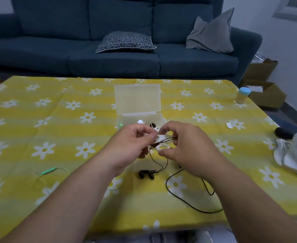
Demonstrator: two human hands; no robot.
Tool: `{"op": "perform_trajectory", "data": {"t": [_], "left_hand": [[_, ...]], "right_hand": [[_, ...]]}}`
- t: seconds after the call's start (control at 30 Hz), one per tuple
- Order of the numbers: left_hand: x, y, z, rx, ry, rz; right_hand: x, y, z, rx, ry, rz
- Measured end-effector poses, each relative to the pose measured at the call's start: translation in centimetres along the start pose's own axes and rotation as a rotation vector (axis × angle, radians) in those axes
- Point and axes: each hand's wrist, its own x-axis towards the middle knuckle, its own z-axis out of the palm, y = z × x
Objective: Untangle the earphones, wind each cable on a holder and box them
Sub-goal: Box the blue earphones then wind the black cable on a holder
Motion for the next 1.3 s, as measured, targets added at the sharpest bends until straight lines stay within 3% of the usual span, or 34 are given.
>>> {"op": "perform_trajectory", "data": {"t": [0.33, 0.5, 0.63, 0.73, 0.97, 1.17, 1.3], "left_hand": [[0.9, -0.6, -2.3, -0.327, 0.416, -0.104], [0.9, -0.4, -2.5, -0.502, 0.422, -0.140], [0.8, 0.3, -2.4, -0.736, 0.379, -0.180], [0.7, 0.4, -2.0, -0.777, 0.318, -0.217], [0.4, 0.4, -0.3, -0.541, 0.223, -0.209], [0.2, 0.3, 0.9, 0.035, 0.321, 0.121], [-0.1, 0.7, 1.1, 0.067, 0.197, 0.220]], "right_hand": [[1.8, -1.6, -0.1, 0.308, -0.002, -0.056], [1.9, -2.7, 0.0, 0.418, -0.139, -0.097], [2.5, -1.9, 1.0, 0.252, -0.158, 0.043], [2.6, -1.2, 1.4, 0.229, -0.124, 0.145], [2.3, -1.4, 1.2, 0.412, -0.032, 0.072], [2.0, -1.1, 0.9, 0.358, -0.018, 0.030], [2.1, -0.7, 1.0, 0.216, 0.018, 0.029]]}}
